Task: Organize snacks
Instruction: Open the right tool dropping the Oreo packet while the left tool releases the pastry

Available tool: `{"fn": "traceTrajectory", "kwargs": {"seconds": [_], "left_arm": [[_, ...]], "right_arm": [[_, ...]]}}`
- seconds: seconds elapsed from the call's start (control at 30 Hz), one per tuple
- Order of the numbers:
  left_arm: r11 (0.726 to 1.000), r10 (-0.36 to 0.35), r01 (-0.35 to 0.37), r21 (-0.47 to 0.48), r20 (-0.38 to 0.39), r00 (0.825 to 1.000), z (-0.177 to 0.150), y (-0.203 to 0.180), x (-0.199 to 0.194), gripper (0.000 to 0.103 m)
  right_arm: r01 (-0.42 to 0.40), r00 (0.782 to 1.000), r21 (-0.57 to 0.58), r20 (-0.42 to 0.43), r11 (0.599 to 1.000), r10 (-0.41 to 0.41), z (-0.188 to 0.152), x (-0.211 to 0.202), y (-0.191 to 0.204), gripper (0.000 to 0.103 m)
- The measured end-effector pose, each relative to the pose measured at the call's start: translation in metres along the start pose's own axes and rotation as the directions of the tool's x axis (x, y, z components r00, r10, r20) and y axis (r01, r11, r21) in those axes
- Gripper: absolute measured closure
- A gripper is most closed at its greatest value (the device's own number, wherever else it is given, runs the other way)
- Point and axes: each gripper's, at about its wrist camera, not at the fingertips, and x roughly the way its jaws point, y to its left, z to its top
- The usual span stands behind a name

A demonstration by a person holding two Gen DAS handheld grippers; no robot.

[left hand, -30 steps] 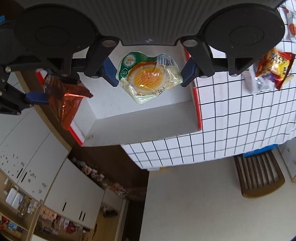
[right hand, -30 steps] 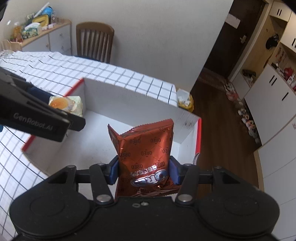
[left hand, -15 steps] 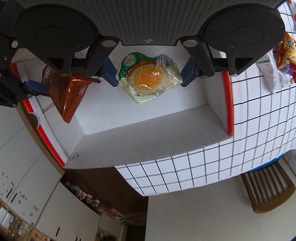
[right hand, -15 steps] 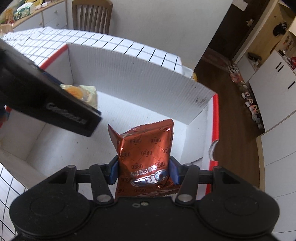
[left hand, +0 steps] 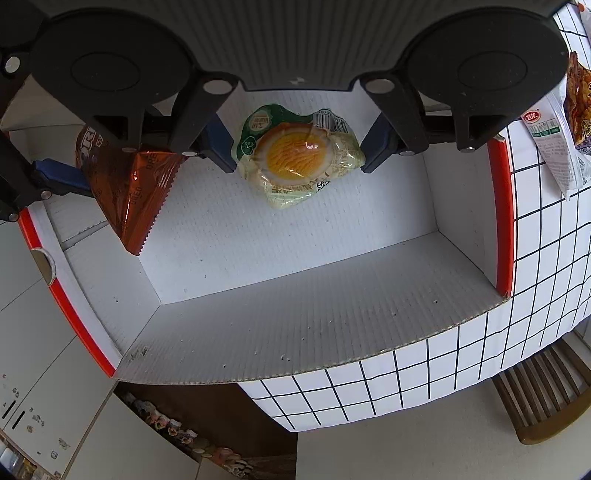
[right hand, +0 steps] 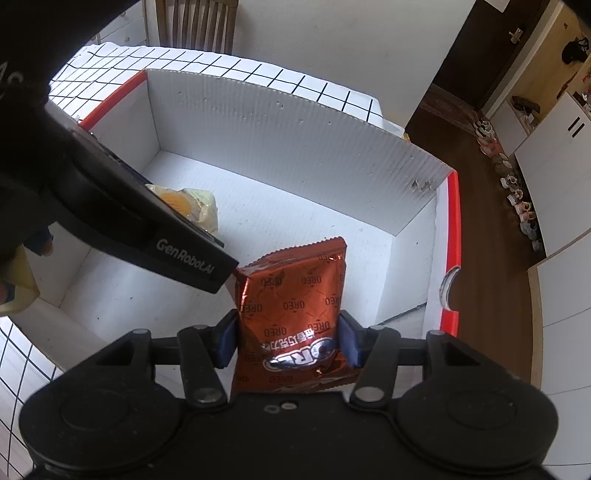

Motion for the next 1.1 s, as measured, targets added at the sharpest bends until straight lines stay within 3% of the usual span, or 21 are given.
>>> {"fn": "traceTrajectory", "kwargs": {"seconds": [0.13,0.33,0.47,0.53,1.1], "left_arm": [[1.0,0.003,-0.003,-0.003,-0.011,1.0,-0.001,-0.001,0.001,0.03],[1.0,-0.004,0.004,-0.001,-0.009,1.0,-0.005,-0.001,-0.005,0.03],[1.0,-0.019,0.019,-0.008,-0.004,1.0,-0.008,0.0,-0.012,0.03],[1.0,-0.021,0.021,-0.011,0.002,1.0,-0.01,-0.001,-0.015,0.03],[0.999,-0.031,0.037,-0.027,0.19,0.981,-0.038,0.004,-0.091,0.027]], "right_arm": [[0.001,1.0,0.004,0.013,1.0,-0.002,0.002,0.0,-0.001,0.04],[0.002,0.999,0.018,0.036,1.0,-0.002,0.0,-0.011,-0.004,0.039],[-0.004,0.998,0.035,0.063,0.999,0.001,-0.006,-0.024,-0.009,0.029],[-0.003,0.997,0.038,0.073,0.999,0.0,-0.007,-0.029,-0.01,0.028],[-0.067,0.976,0.102,0.215,0.992,0.044,-0.026,-0.093,-0.015,0.011]]}}
